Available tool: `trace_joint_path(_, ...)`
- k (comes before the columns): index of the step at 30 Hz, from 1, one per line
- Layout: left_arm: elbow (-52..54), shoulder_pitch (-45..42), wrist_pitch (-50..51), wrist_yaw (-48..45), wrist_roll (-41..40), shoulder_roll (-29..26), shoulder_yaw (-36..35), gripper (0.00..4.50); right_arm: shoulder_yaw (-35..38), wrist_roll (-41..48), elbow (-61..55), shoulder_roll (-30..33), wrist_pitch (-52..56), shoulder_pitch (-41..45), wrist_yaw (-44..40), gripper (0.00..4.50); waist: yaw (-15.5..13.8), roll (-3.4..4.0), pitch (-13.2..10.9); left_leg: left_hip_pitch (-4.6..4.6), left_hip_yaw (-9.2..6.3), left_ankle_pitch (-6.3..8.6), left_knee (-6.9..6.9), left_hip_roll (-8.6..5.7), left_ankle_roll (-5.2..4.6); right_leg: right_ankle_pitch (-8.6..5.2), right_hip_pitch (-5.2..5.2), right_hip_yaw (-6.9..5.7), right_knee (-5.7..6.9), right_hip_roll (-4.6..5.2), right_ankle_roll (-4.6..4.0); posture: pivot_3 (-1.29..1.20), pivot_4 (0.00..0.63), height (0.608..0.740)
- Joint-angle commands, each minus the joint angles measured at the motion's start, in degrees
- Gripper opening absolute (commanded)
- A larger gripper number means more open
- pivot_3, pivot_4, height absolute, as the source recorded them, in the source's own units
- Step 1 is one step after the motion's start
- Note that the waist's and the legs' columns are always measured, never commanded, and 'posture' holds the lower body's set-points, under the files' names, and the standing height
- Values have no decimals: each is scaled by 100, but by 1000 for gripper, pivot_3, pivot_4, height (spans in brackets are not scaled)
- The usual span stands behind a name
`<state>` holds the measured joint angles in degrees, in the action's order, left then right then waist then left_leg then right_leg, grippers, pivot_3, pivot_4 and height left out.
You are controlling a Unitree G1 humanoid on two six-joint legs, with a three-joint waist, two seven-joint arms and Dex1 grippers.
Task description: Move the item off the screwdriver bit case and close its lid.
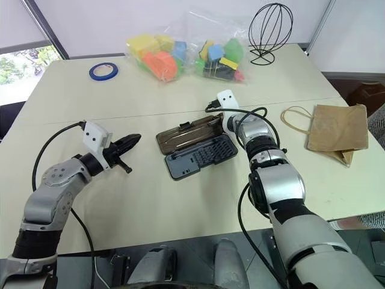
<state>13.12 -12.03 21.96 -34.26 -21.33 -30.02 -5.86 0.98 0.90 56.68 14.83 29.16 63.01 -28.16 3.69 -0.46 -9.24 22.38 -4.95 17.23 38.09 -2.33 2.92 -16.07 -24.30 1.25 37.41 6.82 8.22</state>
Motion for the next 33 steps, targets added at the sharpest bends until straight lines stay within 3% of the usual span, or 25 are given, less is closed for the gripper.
trace_joint_path(1, 161, -33, -124, 17, 28, -14, -95, 0, 238, 290, -1863, 81, 1595, -754, 284, 60, -26, 0, 0, 0, -1, 0, 0, 0, 0, 0, 0, 0, 0, 0, 0, 0, 150, 740)
trace_joint_path(6, 126, -41, -118, -10, 23, 18, -58, 0, 435, 612, -4787, -167, 3494, -1819, 779, 60, -110, 0, 0, 3, -1, 0, -2, 0, 0, 0, -6, 0, 2, 0, 0, 0, 150, 740)
trace_joint_path(11, 86, -69, -98, -64, 22, 11, -29, 0, 714, 714, -6212, -565, 4655, -2089, 1321, 60, -104, 1, 0, 2, 7, 0, -1, 1, -1, 0, -12, 4, 9, -2, 0, 0, 150, 740)
trace_joint_path(18, 46, -108, -68, -165, 20, -29, 16, 0, 1349, 334, -6599, -1288, 6003, -1564, 2371, 60, -109, 1, 0, 2, 7, 0, -1, 0, -1, 0, -15, 4, 14, -2, 0, 0, 150, 740)
trace_joint_path(33, 46, -127, -75, -231, 79, -2, 53, 0, 1740, -248, -6539, -1524, 6334, -1501, 3292, 60, -105, 1, 0, 2, 9, 0, -2, 0, -1, 0, -16, 4, 15, -2, 0, 0, 150, 740)
